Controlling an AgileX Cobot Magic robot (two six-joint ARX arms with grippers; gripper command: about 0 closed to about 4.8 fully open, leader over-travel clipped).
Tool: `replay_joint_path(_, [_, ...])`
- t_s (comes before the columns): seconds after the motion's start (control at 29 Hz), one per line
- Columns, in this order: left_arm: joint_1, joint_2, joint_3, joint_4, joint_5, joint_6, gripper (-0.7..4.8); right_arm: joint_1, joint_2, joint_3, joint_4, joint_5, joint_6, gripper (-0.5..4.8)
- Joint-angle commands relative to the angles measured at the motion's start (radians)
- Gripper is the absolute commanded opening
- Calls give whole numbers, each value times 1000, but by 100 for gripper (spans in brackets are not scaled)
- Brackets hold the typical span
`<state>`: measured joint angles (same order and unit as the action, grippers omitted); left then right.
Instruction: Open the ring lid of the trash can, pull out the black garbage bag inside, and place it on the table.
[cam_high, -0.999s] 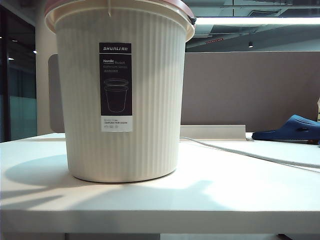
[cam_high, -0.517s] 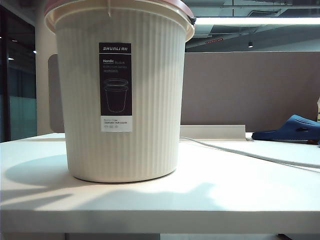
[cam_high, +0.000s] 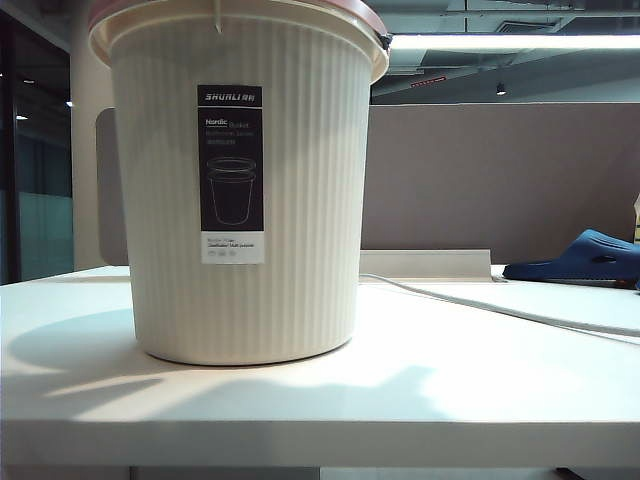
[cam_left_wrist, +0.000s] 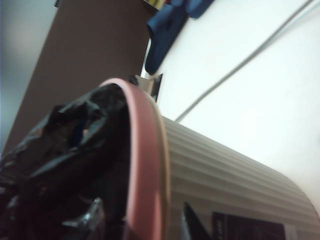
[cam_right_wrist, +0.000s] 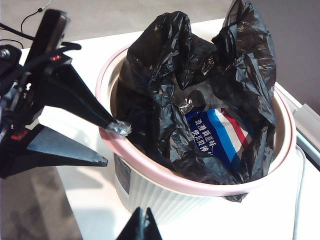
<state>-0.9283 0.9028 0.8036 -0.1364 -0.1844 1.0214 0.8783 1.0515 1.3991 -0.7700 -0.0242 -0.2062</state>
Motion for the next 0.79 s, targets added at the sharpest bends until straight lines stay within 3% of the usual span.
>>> replay_joint_path(0.03, [0, 2, 3, 57, -30, 24, 198, 2, -3, 3, 2, -5, 11, -5])
replay_joint_path(0.79, [0, 2, 12, 101, -93, 48, 197, 2, -3, 2, -37, -46, 22, -5])
